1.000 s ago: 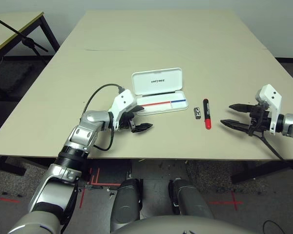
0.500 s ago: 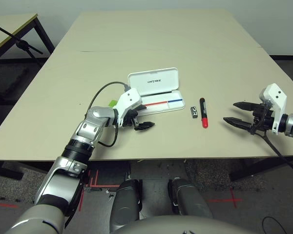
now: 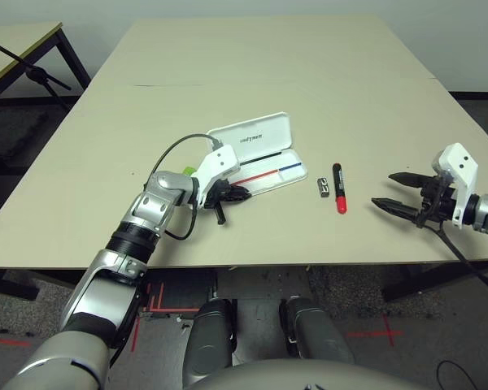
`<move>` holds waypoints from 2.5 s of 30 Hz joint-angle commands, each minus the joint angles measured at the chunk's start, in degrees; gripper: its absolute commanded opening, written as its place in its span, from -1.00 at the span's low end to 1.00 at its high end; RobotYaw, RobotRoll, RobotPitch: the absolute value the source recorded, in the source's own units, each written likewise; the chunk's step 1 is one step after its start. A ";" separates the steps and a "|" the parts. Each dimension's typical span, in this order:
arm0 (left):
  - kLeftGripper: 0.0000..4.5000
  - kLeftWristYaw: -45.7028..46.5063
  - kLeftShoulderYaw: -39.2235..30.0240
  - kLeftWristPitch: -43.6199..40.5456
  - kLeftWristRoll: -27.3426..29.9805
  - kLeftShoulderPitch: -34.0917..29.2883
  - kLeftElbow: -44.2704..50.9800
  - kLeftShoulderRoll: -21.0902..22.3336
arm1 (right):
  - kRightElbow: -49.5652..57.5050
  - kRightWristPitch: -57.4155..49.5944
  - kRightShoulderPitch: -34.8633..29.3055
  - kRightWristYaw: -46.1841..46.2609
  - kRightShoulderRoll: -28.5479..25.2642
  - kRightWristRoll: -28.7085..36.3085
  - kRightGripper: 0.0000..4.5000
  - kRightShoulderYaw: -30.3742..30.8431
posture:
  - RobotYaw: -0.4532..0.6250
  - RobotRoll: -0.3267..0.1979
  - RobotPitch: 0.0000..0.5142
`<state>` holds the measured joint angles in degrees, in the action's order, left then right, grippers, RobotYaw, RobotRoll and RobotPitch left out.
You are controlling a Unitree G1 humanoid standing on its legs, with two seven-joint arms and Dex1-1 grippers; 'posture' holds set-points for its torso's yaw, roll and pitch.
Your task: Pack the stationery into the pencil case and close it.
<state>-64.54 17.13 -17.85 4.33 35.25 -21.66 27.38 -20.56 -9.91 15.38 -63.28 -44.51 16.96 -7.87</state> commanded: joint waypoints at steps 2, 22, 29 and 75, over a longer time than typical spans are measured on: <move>-0.99 -3.98 0.71 2.48 0.13 -0.99 3.73 2.26 | 0.04 0.85 0.14 0.29 0.54 0.13 1.00 -0.22 | -0.47 0.25 -0.68; -0.99 -9.31 1.39 4.53 0.02 -7.29 12.38 6.55 | -4.08 2.93 3.47 -0.72 1.72 -1.20 1.00 1.46 | -0.41 0.25 -0.67; -0.99 -9.47 1.87 5.46 0.16 -6.96 11.50 6.27 | -3.63 2.07 3.31 -2.49 1.46 -0.85 1.00 1.95 | -0.41 0.25 -0.69; 0.99 -7.69 -2.83 -6.50 9.97 -12.25 27.82 11.54 | -12.39 6.46 8.11 -4.88 3.67 -4.65 1.00 4.73 | -0.30 0.25 -0.67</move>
<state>-72.64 14.33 -23.64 13.63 23.88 4.92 38.47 -32.02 -4.13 22.80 -67.83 -41.03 12.67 -3.58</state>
